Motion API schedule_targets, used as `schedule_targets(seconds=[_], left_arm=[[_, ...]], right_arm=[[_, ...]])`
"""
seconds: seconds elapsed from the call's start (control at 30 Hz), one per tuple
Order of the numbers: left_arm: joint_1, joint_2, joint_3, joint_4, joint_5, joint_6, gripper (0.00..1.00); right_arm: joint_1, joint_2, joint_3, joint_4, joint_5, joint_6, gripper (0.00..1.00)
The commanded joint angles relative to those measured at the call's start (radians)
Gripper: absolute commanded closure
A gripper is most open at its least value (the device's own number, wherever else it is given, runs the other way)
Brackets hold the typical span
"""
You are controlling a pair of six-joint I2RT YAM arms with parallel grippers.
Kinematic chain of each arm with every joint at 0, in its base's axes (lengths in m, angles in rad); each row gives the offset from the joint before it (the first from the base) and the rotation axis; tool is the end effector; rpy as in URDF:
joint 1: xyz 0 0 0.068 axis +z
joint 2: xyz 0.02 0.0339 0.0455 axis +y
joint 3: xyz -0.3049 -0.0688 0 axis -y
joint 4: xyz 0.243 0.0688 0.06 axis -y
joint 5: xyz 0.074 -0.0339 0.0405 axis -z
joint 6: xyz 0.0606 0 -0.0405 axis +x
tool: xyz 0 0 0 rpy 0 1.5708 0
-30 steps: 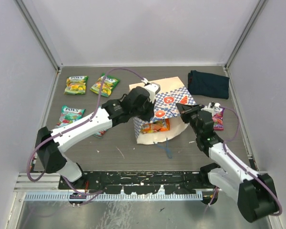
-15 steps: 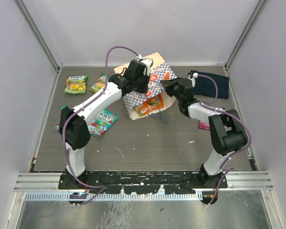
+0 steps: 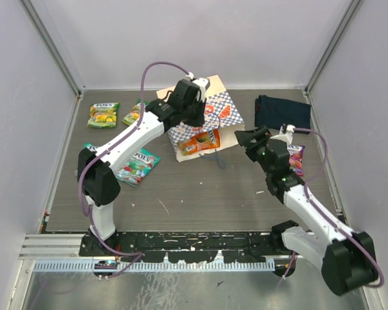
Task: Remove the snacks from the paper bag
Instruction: Adjust the paper bag at the center of the board.
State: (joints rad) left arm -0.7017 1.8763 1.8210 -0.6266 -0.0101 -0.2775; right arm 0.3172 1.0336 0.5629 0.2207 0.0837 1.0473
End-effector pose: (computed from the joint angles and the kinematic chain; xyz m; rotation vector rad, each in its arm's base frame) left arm 0.3534 -0.2979 0.3659 0.4795 2.2533 -0.5057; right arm 0.2277 0.0694 0.2855 0.7403 1.7630 0.8739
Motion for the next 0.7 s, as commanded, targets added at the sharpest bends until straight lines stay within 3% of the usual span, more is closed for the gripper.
schedule_targets(seconds=[0.0, 0.13, 0.3, 0.43, 0.67], left_arm=[[0.003, 0.051, 0.184, -0.057, 0.019, -0.023, 1.00], [0.002, 0.072, 0.260, -0.067, 0.005, -0.050, 1.00], [0.003, 0.110, 0.309, -0.093, 0.008, -0.107, 1.00], [0.002, 0.124, 0.325, -0.108, 0.046, -0.150, 1.00], [0.004, 0.109, 0.305, -0.132, 0.041, -0.144, 1.00]], right_arm=[[0.060, -0.112, -0.064, -0.109, 0.104, -0.072, 0.27], [0.162, -0.012, -0.083, -0.038, 0.105, -0.045, 0.28], [0.191, 0.302, 0.029, 0.201, -0.015, 0.049, 0.29], [0.237, 0.519, 0.242, 0.178, -0.052, 0.091, 0.32], [0.246, 0.667, 0.375, 0.035, 0.052, 0.177, 0.33]])
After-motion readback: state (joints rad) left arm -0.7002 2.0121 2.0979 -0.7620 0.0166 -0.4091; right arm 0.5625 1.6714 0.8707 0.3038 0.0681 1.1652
